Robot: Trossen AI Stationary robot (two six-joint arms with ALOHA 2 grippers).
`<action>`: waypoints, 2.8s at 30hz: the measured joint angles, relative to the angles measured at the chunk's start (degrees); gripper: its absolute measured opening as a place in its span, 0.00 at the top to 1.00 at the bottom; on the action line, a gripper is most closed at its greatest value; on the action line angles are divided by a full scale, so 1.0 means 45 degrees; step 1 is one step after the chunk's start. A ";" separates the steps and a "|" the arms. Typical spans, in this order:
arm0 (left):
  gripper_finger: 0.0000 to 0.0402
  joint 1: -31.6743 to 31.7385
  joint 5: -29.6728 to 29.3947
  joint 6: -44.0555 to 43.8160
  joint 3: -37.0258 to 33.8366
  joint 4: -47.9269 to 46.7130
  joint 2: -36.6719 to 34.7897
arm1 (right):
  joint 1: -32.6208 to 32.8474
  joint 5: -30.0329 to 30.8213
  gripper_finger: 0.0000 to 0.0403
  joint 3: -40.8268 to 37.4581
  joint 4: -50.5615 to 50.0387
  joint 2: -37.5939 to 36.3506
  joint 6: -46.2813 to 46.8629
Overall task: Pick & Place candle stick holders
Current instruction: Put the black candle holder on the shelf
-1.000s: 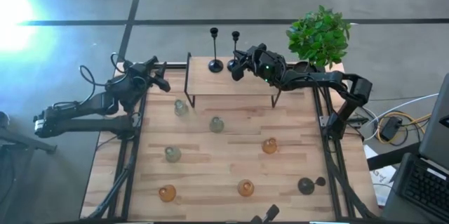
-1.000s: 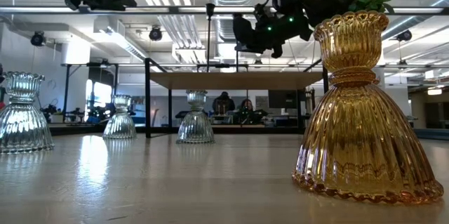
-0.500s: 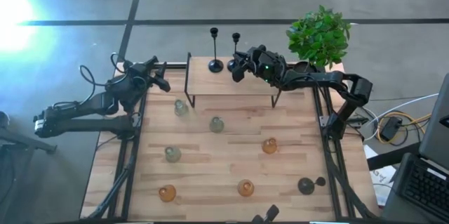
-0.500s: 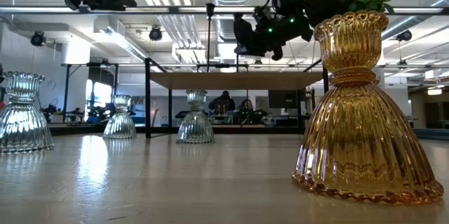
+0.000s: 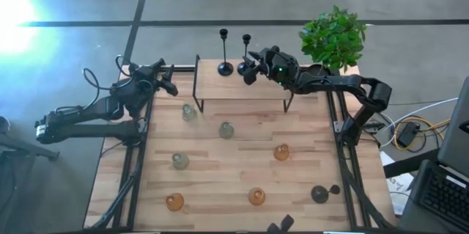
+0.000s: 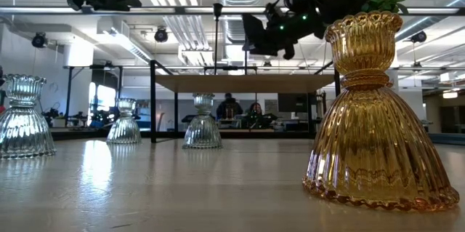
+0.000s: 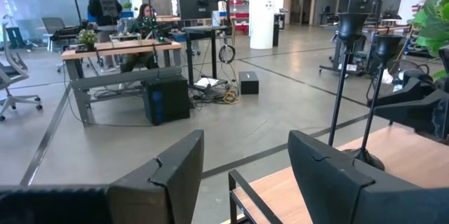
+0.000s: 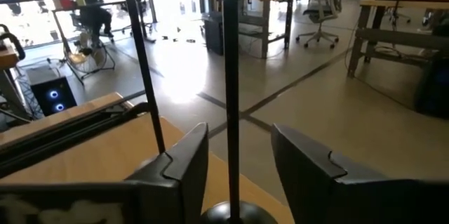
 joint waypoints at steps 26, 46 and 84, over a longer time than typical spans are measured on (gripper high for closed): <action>0.47 -0.0010 0.0005 0.0003 0.0000 0.0257 -0.0005 | 0.0924 -0.3264 0.67 0.0015 -0.8687 -0.7492 0.0749; 0.47 -0.0010 0.0137 -0.0341 0.0000 0.0379 -0.0005 | 0.9403 -0.2857 0.82 0.5120 -2.0291 -0.7726 0.7035; 0.47 0.0000 0.1540 -0.0486 0.0001 0.0369 -0.0005 | 1.9373 -0.2667 0.85 0.5363 -2.5142 -0.4879 2.1091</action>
